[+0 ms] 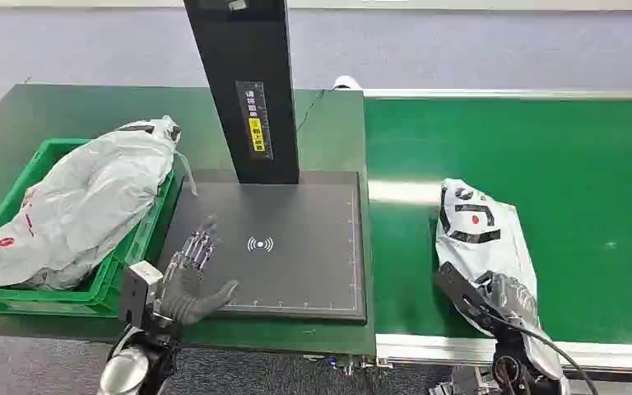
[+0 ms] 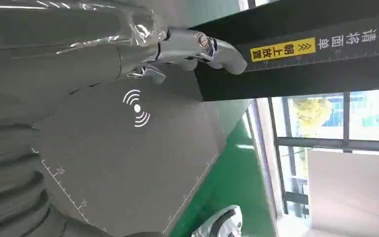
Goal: Moved the parcel from conveyor to table for the left to box.
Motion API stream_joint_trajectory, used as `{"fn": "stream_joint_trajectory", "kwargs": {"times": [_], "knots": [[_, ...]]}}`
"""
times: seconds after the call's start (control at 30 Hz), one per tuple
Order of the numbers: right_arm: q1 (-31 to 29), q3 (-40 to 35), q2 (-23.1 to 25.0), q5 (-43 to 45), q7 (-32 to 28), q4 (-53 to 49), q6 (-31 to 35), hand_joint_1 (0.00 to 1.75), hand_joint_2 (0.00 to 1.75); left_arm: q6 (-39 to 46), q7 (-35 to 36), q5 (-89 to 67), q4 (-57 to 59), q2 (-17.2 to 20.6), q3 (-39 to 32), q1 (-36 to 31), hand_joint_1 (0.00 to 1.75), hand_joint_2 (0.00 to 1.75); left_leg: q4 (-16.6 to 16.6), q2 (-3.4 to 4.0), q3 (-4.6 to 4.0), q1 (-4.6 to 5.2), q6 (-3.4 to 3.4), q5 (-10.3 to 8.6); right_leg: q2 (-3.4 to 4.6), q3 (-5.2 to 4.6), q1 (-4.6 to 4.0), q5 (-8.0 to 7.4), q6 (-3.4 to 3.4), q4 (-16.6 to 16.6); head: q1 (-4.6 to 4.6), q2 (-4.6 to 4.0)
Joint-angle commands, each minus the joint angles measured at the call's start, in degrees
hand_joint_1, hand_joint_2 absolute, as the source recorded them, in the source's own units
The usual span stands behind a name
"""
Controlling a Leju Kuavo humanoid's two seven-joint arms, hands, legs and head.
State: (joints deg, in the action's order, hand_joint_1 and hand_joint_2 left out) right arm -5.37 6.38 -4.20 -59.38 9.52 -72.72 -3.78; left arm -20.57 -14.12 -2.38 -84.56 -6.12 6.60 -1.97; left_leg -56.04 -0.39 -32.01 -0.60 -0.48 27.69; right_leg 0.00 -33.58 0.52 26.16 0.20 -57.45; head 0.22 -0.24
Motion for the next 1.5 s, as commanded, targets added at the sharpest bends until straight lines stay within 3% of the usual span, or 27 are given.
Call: {"fn": "stream_joint_trajectory", "kwargs": {"times": [0.03, 0.17, 0.43, 0.73, 1.13, 1.37, 1.5], "knots": [[-3.6, 0.1, 4.1, 14.9, -14.6, -5.0, 6.1, 1.75, 1.75, 0.0, -2.2, -0.1, 0.5, 0.8, -1.4, 0.7, 0.00, 1.75, 0.0, 0.25, 0.04, 0.03, 0.00, 0.03, 0.22, -0.06, 0.03, -0.03, -0.02, 0.0, 0.00, 0.00], [-4.4, -2.8, 5.5, 27.1, -26.2, -7.1, 7.2, 1.75, 1.75, -0.5, -3.8, 0.5, 3.1, 1.2, -0.8, -0.9, 0.00, 1.75, 0.1, 0.22, 0.11, 0.03, 0.00, 0.02, 0.17, 0.01, 0.02, -0.02, -0.03, 0.0, -0.02, 0.00], [-7.6, -8.1, 6.0, 35.3, -33.5, -8.3, 9.8, 1.75, 1.75, -0.3, -5.1, 1.3, 5.3, 1.5, 1.1, -3.1, 0.00, 1.75, 0.0, 0.23, 0.05, 0.03, 0.00, -0.01, 0.18, -0.08, 0.02, -0.05, -0.02, 0.0, -0.02, 0.00], [-8.6, -18.1, 6.0, 32.4, -35.7, -4.5, 7.8, 1.75, 1.75, -0.3, -6.2, 1.8, 7.3, 2.1, 2.9, -4.4, 0.00, 1.75, 0.1, 0.18, 0.08, 0.01, -0.01, -0.01, 0.14, -0.03, 0.01, -0.04, -0.03, 0.0, -0.02, 0.00], [-9.0, -19.1, 5.0, 32.8, -35.7, -4.1, 7.2, 1.75, 1.75, -0.1, -6.3, 1.8, 7.2, 2.3, 3.1, -4.3, 0.00, 1.75, 0.1, 0.12, 0.06, 0.02, 0.01, -0.02, 0.08, -0.01, 0.01, -0.03, -0.01, 0.0, 0.00, 0.00], [-19.0, -27.9, 6.9, 31.5, -35.5, 11.0, 6.3, 1.75, 1.75, -1.8, -7.3, 2.8, 9.8, 3.1, 6.1, -6.1, 0.00, 1.75, 0.1, 0.37, 0.14, -0.01, -0.01, -0.03, 0.31, 0.00, -0.02, -0.11, -0.04, 0.1, -0.02, 0.00], [-25.9, -31.4, 8.8, 34.0, -35.5, 22.3, 1.4, 1.75, 1.75, -1.3, -9.2, 3.6, 11.0, 3.2, 6.7, -7.5, 0.00, 1.75, 0.1, 0.43, 0.10, 0.00, 0.00, -0.04, 0.38, -0.07, -0.02, -0.14, -0.04, 0.0, -0.02, 0.00]]}}
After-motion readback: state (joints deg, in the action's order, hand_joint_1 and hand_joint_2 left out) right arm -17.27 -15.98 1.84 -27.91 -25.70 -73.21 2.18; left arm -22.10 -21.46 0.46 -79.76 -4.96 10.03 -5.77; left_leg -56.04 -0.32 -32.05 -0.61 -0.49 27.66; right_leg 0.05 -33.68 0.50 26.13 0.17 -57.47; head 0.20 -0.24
